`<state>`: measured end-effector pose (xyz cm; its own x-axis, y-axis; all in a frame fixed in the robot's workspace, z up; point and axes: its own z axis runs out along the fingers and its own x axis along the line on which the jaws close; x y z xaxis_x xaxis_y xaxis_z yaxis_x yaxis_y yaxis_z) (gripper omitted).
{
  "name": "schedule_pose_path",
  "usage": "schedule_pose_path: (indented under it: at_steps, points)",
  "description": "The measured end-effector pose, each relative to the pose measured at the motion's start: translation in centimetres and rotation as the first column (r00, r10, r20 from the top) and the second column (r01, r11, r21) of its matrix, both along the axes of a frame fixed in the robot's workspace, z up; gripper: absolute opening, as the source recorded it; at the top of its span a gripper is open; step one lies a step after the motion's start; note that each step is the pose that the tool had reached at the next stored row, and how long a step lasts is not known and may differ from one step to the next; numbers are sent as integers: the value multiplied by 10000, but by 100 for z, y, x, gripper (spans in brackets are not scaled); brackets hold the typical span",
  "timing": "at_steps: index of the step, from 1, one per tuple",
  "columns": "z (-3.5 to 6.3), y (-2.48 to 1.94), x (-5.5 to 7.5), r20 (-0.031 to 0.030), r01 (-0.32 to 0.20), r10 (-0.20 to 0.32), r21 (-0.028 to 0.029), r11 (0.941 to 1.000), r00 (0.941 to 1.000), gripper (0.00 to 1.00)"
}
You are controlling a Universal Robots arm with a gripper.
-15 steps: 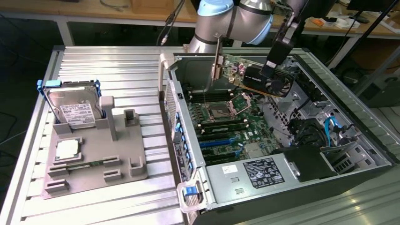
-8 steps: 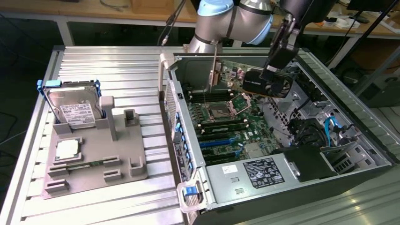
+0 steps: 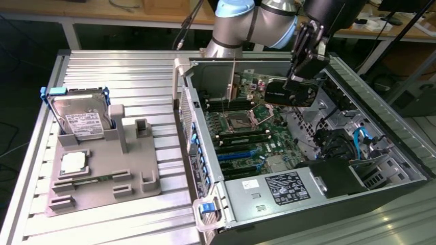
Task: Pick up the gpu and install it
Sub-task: 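Insert the gpu into the slot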
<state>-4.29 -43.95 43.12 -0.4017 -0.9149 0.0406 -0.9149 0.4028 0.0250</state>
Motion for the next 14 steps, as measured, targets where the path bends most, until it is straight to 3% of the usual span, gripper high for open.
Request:
schedule_pose_path:
  at_steps: [2,9,14]
  points:
    - [-19,0,25,0,-238,238,-10,9997,9997,27]
    - [-57,0,336,-30,-319,319,-15,9995,9995,27]
    - [-79,2,482,-221,-316,317,60,9995,9993,27]
